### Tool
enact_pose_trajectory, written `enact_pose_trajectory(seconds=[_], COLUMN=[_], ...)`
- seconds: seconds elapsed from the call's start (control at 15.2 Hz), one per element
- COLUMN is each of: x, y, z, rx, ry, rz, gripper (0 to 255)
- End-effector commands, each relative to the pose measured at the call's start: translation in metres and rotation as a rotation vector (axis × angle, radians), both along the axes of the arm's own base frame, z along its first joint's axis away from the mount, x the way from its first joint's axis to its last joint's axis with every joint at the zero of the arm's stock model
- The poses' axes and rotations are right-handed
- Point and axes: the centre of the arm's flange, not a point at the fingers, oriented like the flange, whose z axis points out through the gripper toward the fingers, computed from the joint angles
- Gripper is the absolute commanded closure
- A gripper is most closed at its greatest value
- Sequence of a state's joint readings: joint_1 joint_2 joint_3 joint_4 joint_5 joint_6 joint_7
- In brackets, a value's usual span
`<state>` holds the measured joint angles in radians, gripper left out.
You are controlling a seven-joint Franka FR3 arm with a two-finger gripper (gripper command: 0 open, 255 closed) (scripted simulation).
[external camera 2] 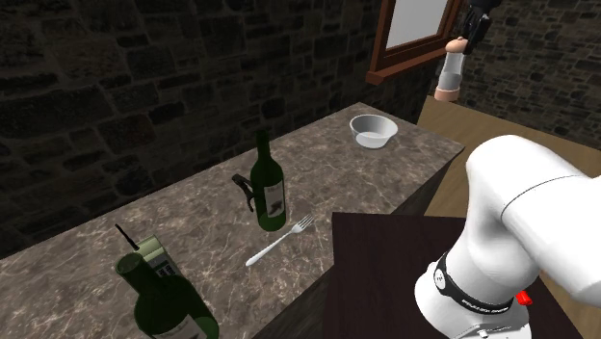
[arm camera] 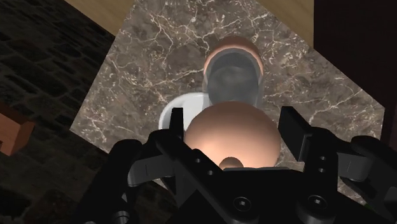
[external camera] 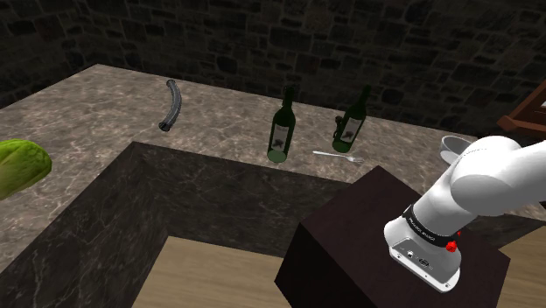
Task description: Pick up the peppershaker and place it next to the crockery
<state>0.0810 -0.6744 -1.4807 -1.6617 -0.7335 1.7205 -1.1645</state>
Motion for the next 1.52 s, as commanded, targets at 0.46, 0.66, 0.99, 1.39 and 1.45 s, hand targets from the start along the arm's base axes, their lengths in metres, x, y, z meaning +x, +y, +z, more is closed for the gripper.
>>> enact_pose_trajectory(seconds=[0.46,0.66,0.99,1.39,1.45], x=[-0.069,-0.069,-0.069,-0.069,-0.069], y=[-0.075,-0.075,-0.075,-0.075,-0.075], z=[-0.003,-0.019,-0.045,-0.077,-0.082], rx=[0.0,0.0,0.0,0.0,0.0], ry=[0.002,0.002,0.002,0.002,0.002], rz=[0.0,0.0,0.0,0.0,0.0], gripper=[255,255,255,255,255])
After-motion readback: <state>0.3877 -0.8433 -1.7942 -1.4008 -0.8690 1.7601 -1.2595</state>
